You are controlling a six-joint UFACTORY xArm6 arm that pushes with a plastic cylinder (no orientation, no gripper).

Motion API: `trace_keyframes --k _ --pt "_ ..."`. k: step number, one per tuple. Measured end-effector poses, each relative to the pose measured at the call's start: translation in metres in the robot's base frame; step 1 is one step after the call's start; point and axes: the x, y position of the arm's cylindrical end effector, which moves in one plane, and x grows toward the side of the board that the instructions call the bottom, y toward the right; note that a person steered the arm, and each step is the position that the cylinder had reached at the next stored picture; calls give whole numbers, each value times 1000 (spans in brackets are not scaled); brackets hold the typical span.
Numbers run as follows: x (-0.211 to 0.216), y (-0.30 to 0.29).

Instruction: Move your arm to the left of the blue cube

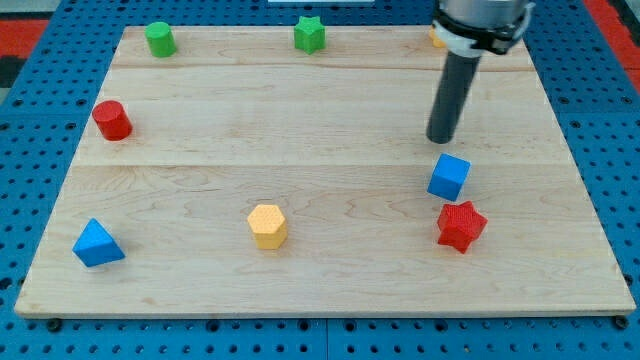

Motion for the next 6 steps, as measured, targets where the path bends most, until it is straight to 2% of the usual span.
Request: trace_keyframes --k 2,3,6 --pt "12 -31" --pt "55 -31" --pt "71 -15"
